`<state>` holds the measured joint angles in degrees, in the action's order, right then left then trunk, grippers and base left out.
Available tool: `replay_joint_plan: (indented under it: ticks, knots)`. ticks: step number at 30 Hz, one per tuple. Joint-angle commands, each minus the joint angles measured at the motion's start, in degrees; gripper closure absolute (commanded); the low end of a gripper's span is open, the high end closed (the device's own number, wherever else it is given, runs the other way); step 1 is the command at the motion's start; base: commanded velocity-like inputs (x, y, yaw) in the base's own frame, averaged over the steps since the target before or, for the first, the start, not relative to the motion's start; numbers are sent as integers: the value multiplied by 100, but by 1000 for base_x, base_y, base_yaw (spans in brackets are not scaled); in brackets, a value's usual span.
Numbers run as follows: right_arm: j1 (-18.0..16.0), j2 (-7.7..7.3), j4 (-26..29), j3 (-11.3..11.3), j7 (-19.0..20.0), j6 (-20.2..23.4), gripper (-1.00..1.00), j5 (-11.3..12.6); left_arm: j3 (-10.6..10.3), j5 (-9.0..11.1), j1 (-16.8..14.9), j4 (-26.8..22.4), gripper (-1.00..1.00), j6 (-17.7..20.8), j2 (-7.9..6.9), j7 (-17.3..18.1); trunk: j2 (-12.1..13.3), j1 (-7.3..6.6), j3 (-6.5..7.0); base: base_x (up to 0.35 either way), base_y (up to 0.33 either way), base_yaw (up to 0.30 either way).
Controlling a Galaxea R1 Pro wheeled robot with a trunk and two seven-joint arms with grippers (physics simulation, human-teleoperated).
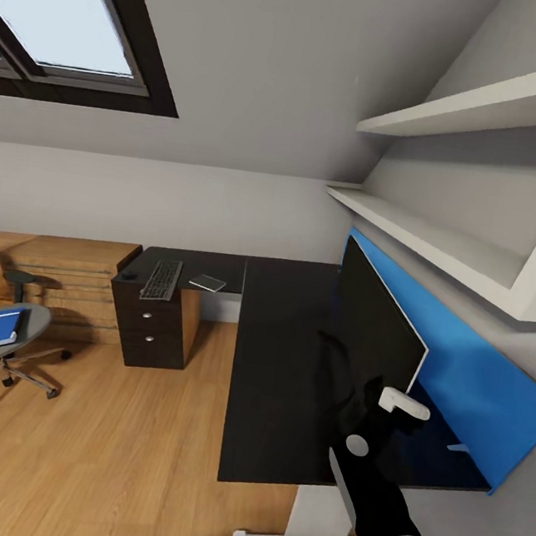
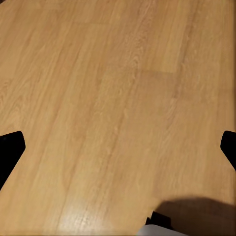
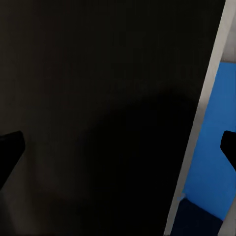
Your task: In the bedroom, organize the workspace by keeping the computer under the desk, ensuring the monitor is on the desk, placing the keyboard on the desk next to the monitor, placing the mouse on the desk next to the keyboard, moving the folder from the swivel chair onto the desk next to the mouse, stacking the notebook on top of the folder with the pen on top of the notebook, and positioning the swivel chair next to the desk.
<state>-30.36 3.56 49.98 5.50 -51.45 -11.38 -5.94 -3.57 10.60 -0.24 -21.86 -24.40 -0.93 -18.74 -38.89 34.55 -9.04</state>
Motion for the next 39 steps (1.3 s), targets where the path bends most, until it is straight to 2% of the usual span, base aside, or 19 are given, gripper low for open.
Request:
replay_joint_plan:
  ticks: [1, 39]
  knots:
    - [-5, 2, -6, 4, 5, -22, -100, -10, -39, 48, -2, -2, -100, -19, -6, -25, -7, 1, -9, 0, -64, 0]
    - [-5, -13, -6, 4, 65, -23, -100, -29, -39, 48, -2, -6, -100, -30, -11, -33, -7, 1, -9, 22, -24, 0]
